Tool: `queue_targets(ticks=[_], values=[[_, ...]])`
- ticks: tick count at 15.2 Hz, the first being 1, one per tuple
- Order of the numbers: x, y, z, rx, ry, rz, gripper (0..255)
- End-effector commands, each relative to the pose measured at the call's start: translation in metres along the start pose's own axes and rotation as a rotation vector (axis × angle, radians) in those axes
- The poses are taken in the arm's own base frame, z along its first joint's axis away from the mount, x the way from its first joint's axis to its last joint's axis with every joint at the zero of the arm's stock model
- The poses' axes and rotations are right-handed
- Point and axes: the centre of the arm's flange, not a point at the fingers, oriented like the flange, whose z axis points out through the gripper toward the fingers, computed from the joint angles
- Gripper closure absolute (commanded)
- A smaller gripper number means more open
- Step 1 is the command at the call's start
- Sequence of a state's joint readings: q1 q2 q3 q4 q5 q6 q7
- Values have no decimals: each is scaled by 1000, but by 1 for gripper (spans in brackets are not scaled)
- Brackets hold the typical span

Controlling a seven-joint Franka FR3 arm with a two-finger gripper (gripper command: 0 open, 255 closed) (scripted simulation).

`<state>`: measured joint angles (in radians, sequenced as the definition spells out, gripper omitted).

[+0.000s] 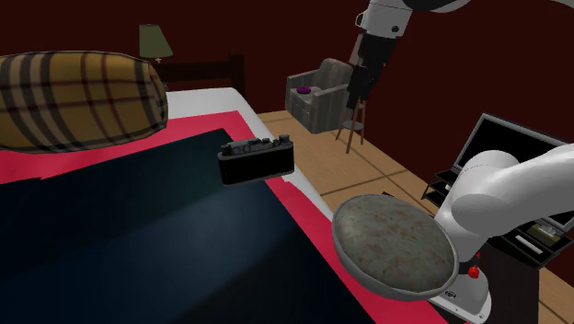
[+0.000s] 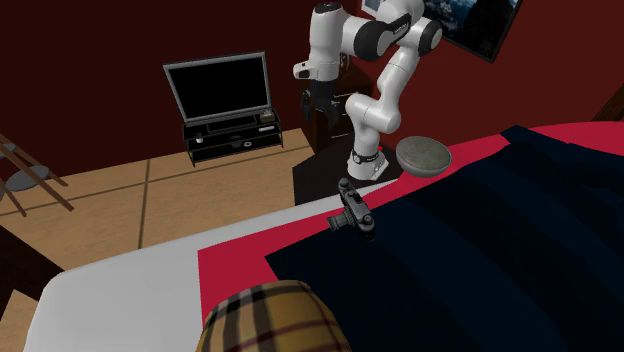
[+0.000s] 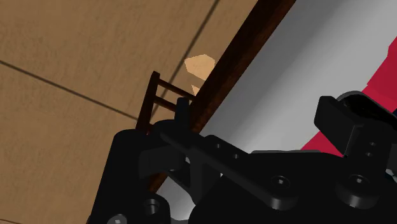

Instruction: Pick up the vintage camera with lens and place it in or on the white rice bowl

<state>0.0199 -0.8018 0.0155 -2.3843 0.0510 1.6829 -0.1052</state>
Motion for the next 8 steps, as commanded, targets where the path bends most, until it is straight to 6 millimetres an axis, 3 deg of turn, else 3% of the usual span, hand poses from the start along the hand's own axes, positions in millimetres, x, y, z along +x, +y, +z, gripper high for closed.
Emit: queue_targets(ticks=[1, 8], values=[[0, 0, 0, 0, 0, 0, 0], [58, -70, 32, 16, -77, 130, 0]])
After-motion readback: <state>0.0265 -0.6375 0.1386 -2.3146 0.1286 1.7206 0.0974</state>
